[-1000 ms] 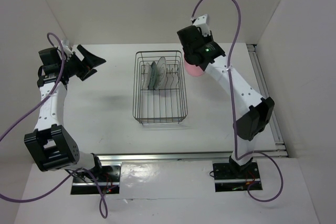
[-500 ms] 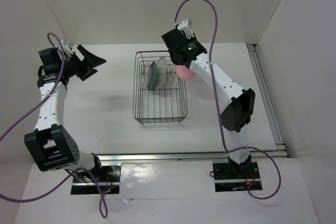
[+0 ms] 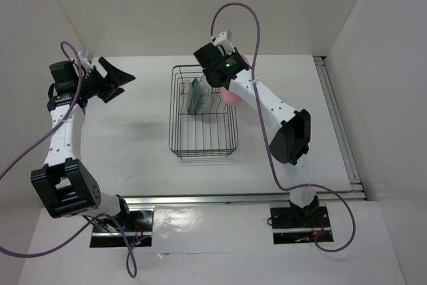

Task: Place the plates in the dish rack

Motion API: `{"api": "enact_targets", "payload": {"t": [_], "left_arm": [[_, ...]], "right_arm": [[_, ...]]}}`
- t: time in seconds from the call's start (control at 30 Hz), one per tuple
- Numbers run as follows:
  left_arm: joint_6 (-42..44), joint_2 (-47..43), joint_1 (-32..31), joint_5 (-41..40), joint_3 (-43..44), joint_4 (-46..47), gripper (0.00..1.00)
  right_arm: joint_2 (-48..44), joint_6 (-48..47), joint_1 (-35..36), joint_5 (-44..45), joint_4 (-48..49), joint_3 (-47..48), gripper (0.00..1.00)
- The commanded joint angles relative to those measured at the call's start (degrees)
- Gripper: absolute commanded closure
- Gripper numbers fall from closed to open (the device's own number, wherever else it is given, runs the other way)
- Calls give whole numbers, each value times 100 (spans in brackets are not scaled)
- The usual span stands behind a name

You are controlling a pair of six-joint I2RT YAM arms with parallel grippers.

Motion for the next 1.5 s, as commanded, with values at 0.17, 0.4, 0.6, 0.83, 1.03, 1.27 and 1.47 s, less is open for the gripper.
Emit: {"api": "enact_targets", "payload": {"t": [0.17,0.4,0.6,0.83,1.03,1.27,1.47], "left_arm": [[154,-16,-17,201,149,176,0],[154,-16,-17,201,149,176,0],[154,-16,-17,306,149,176,0],[49,-77,-17,44,44,176,0],[49,-130,-17,43,43,176,0],[49,-130,-17,43,43,176,0],[-4,-183,-17,96,43,176,0]], "right_arm": [[-61,152,86,743,-148,320,100],[168,205,253,989,-209,522,100],[273,258,367,1173,-262,593,100],[440,460,367,1244,-473,857,100],[555,460,367,1297,-535,909,100],[660,460,314,1349,-535,909,100],[774,460,314,1350,-535,962,100]]}}
